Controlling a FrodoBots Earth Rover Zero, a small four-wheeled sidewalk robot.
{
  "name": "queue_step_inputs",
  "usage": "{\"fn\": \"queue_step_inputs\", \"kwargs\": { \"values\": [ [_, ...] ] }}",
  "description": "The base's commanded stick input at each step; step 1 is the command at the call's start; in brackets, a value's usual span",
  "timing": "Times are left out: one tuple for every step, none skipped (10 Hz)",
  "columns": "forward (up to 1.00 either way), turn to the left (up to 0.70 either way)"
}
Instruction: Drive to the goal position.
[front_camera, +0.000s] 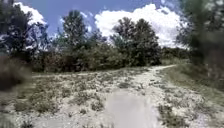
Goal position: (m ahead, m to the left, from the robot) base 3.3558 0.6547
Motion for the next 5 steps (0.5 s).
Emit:
{"fn": "queue_step_inputs", "kwargs": {
  "values": [
    [0.7,0.0],
    [0.7,0.0],
    [0.7,0.0],
    [0.7,0.0],
    [0.7,0.0]
  ]
}}
